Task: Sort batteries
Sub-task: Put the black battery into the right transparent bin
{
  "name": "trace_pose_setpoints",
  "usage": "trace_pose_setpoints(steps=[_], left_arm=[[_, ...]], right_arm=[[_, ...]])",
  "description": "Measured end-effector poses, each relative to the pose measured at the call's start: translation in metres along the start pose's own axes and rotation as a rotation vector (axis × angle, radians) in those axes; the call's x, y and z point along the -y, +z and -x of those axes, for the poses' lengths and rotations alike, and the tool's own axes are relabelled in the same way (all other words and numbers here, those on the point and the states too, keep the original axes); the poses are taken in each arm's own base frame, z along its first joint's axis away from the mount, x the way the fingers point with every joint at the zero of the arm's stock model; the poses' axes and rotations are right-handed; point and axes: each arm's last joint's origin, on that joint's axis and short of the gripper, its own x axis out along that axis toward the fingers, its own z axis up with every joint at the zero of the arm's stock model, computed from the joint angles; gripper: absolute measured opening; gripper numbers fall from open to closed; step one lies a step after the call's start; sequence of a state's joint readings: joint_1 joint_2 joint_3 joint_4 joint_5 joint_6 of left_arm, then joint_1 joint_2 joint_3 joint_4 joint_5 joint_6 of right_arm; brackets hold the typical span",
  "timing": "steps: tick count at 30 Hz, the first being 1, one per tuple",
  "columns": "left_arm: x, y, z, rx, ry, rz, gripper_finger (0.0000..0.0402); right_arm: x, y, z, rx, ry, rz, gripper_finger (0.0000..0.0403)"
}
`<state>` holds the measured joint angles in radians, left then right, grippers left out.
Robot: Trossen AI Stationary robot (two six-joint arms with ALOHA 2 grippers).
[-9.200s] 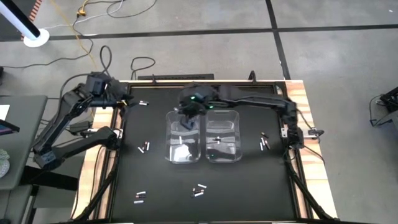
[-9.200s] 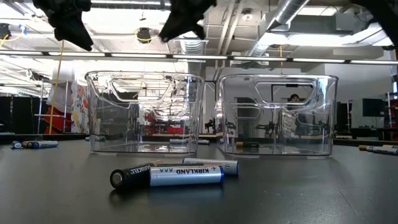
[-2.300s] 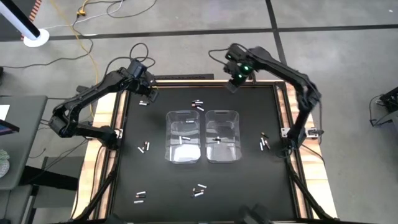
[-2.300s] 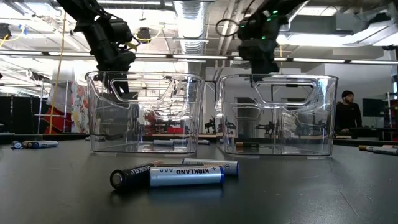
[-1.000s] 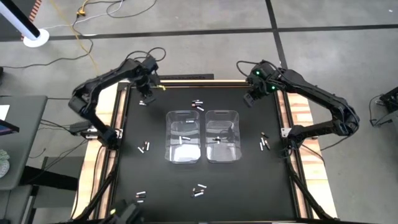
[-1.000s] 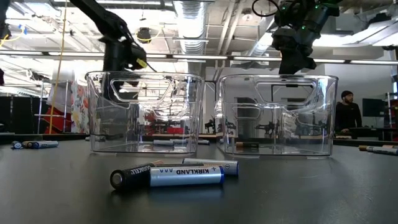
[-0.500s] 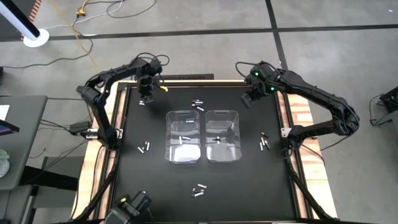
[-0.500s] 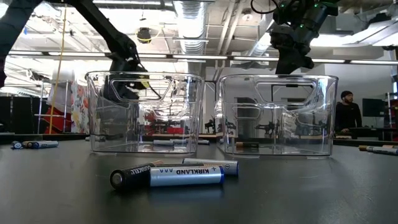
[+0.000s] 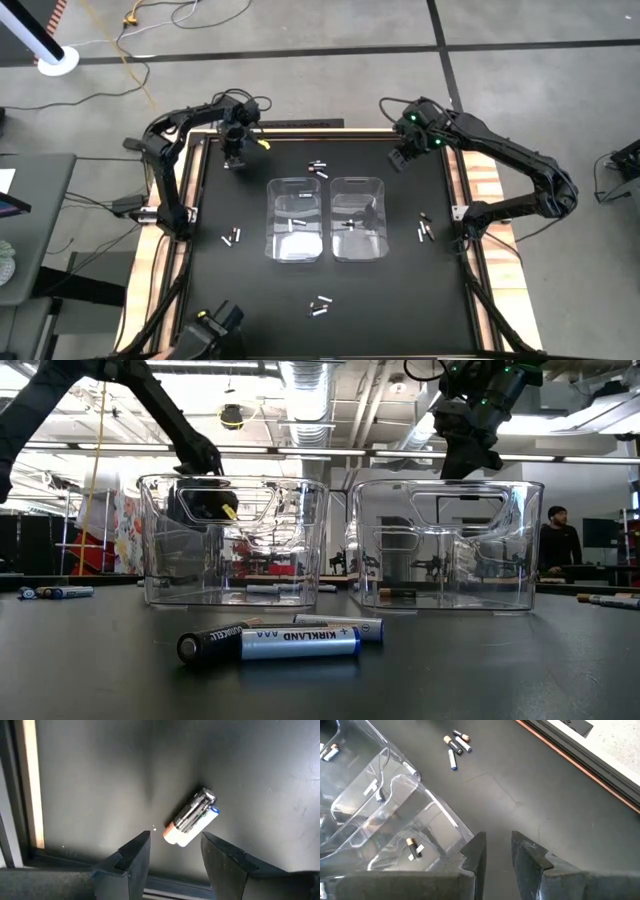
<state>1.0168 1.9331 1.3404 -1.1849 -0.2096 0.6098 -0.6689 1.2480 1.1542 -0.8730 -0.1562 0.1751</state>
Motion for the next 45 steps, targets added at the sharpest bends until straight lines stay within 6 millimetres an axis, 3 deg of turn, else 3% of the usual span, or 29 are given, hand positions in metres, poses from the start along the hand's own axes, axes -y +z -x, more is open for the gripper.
trace_pose_setpoints(steps=[27,37,45], left_arm=[[0.000,0.002,-0.001,0.029,-0.012,0.004,0.0169],[0.015,-0.007,-0.036,-0.032,-0.028,0.023,0.0169],[0.014,-0.005,-0.035,-0.021,-0.025,0.021,0.0169]], right_arm=[[0.000,0.000,0.000,0.000,-0.001,0.017,0.0107],[0.000,0.000,0.000,-0.001,-0.001,0.014,0.0107],[0.000,0.000,0.000,0.000,0.000,0.015,0.0107]])
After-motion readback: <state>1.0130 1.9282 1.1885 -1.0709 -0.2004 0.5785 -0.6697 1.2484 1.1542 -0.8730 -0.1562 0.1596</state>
